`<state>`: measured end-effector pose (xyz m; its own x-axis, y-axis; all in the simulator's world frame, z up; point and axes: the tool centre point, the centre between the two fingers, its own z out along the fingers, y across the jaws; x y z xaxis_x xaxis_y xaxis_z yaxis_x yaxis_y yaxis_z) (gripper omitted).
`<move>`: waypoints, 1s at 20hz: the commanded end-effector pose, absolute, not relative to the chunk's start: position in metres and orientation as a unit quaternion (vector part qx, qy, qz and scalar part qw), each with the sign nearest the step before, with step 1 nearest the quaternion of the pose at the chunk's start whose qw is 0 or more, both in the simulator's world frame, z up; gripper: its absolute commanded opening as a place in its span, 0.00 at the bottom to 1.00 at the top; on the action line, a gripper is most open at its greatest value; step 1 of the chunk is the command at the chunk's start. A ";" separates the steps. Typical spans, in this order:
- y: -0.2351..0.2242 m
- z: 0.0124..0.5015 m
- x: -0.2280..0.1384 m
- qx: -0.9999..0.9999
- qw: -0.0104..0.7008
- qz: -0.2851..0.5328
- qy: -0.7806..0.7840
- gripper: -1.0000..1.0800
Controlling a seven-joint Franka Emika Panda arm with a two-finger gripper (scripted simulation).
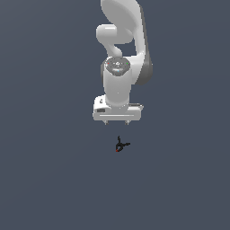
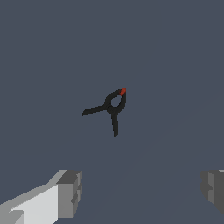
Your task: Pick up the object and move it to a goal position.
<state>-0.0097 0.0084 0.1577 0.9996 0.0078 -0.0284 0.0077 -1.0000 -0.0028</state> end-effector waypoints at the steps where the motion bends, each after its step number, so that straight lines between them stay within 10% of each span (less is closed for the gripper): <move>1: 0.008 0.158 -0.010 -1.000 0.001 0.014 -0.004 0.96; 20: 0.012 0.162 -0.004 -1.000 -0.004 0.011 -0.028 0.96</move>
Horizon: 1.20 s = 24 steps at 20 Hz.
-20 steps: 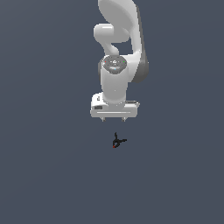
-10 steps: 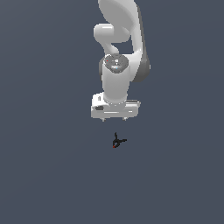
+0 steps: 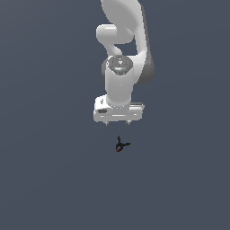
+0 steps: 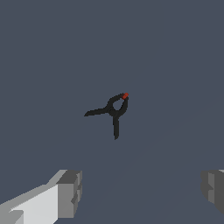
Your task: Pick up the object and move it to a goal position.
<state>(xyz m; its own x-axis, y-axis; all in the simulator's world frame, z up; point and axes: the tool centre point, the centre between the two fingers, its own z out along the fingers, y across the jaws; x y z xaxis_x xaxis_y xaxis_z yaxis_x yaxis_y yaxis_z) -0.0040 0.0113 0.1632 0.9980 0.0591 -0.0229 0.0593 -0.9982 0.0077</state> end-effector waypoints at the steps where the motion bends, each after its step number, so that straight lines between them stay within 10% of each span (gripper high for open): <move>1: 0.012 0.162 -0.003 1.000 0.004 -0.011 0.025 0.96; 24: 0.025 0.095 0.029 0.979 -0.001 -0.004 -0.204 0.96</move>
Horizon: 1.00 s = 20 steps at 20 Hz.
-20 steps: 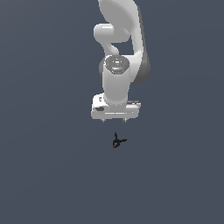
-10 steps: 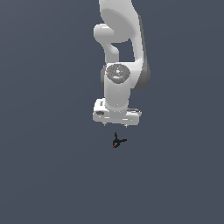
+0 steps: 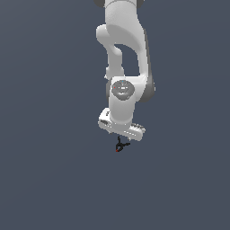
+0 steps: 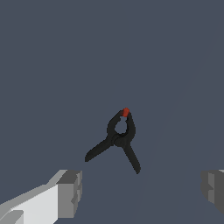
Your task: Pick up the object and move it to a goal position.
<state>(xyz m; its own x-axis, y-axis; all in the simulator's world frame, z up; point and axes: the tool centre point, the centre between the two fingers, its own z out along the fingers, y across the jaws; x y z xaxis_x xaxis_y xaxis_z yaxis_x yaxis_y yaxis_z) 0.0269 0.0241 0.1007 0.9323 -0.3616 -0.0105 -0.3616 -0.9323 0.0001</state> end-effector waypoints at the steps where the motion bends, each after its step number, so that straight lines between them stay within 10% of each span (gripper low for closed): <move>1: 0.026 0.091 0.031 -0.977 0.001 0.004 0.215 0.96; 20: 0.030 0.063 0.040 -0.955 0.000 0.000 0.298 0.96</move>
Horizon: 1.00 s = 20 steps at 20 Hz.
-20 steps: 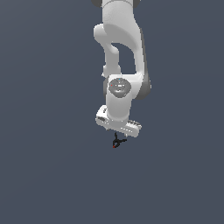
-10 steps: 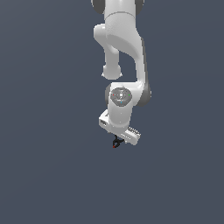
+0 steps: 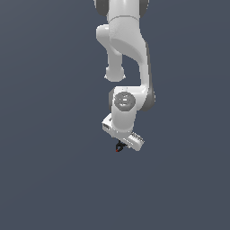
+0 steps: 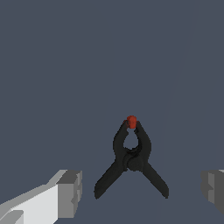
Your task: Pick up the object and move it to a goal position.
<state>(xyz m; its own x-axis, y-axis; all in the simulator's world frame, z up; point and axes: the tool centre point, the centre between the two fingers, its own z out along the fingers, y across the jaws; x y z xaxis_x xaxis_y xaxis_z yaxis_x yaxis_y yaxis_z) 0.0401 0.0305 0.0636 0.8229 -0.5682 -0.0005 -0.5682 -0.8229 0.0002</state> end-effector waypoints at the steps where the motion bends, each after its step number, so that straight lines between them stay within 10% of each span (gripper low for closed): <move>1: 0.031 0.061 0.040 0.955 0.000 0.000 -0.298 0.96; 16: 0.030 0.014 0.040 0.954 0.000 0.000 -0.300 0.96; 17: 0.030 0.014 0.040 0.954 0.000 0.000 -0.300 0.00; 20: 0.030 0.014 0.040 0.954 0.000 0.000 -0.300 0.00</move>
